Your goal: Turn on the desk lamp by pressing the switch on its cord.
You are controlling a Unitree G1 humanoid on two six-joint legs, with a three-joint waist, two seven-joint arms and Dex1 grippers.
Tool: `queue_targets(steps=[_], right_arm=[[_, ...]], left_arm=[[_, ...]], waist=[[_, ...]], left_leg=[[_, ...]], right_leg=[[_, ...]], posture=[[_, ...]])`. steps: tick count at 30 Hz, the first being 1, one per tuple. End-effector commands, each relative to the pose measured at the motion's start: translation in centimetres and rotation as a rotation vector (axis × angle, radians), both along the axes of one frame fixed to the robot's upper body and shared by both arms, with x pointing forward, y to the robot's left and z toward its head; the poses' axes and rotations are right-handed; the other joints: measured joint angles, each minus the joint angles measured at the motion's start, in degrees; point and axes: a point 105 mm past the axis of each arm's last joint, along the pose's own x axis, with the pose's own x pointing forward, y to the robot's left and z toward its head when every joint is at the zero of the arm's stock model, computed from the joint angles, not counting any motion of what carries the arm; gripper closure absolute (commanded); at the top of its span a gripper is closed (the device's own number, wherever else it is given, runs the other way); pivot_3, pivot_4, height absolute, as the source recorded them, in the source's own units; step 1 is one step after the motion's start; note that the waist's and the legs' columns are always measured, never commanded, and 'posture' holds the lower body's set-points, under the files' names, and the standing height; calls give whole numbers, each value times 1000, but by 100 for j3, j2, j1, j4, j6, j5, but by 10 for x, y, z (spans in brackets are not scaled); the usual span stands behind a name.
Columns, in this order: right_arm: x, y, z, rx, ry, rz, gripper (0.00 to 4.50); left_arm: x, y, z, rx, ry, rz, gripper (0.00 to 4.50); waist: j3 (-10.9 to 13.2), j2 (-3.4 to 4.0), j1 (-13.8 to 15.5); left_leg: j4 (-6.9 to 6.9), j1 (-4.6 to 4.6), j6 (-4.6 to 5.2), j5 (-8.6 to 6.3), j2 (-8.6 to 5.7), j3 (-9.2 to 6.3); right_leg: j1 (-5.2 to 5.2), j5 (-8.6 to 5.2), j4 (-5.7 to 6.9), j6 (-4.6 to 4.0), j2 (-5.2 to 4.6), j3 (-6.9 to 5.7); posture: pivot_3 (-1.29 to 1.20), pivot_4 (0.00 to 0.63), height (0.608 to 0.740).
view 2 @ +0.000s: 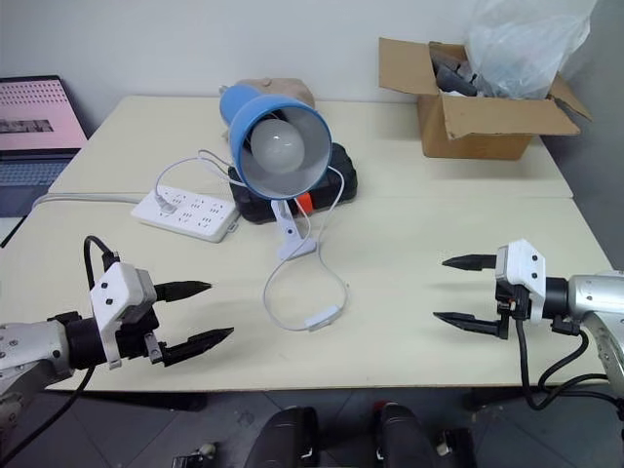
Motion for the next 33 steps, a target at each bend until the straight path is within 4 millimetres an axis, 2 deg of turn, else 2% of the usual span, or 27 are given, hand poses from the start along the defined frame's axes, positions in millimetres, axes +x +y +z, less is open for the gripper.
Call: queue_targets(steps=[1, 12, 17, 20, 25, 28, 33], right_arm=[[1, 3, 5, -7, -41, 30, 0], [3, 10, 7, -11, -39, 39, 0], [1, 16, 8, -5, -40, 44, 0], [-2, 19, 8, -4, -29, 44, 0], [-10, 24, 4, -42, 15, 25, 0], [-13, 28, 6, -39, 18, 16, 0], [-21, 32, 8, -33, 27, 6, 0]], left_arm=[[-6, -4, 4, 25, -52, -34, 38], [-2, -11, 7, 56, -149, -55, 38], [3, -16, 0, -29, -99, -53, 38], [0, -28, -9, -4, -92, -122, 38], [13, -55, -25, 43, -108, -194, 38], [21, -61, -30, 48, -132, -187, 38], [28, -76, -50, 64, -132, -209, 38]], waist=[[0, 0, 0], [0, 0, 5], [0, 0, 8], [0, 0, 7], [0, 0, 32], [-1, 0, 52], [-1, 0, 46]], left_leg=[[0, 0, 0, 0, 0, 0], [4, 0, 0, 0, -1, 1], [4, 1, 0, 0, -1, -1], [3, 1, 0, 0, -1, 1], [4, 1, 0, 0, -2, -2], [8, 1, 0, 0, -2, -2], [8, 0, 0, 0, -3, -2]], right_leg=[[0, 0, 0, 0, 0, 0], [2, -1, 0, -2, 0, 2], [4, 8, 3, 13, 0, 1], [4, 13, 3, 22, 0, 2], [4, 12, 4, 21, 0, 0], [7, 13, 4, 22, 0, 1], [8, 17, 4, 28, 1, 2]], posture=[[0, 150, 740], [0, 150, 740], [0, 150, 740], [0, 150, 740], [0, 150, 740], [0, 150, 740], [0, 150, 740]])
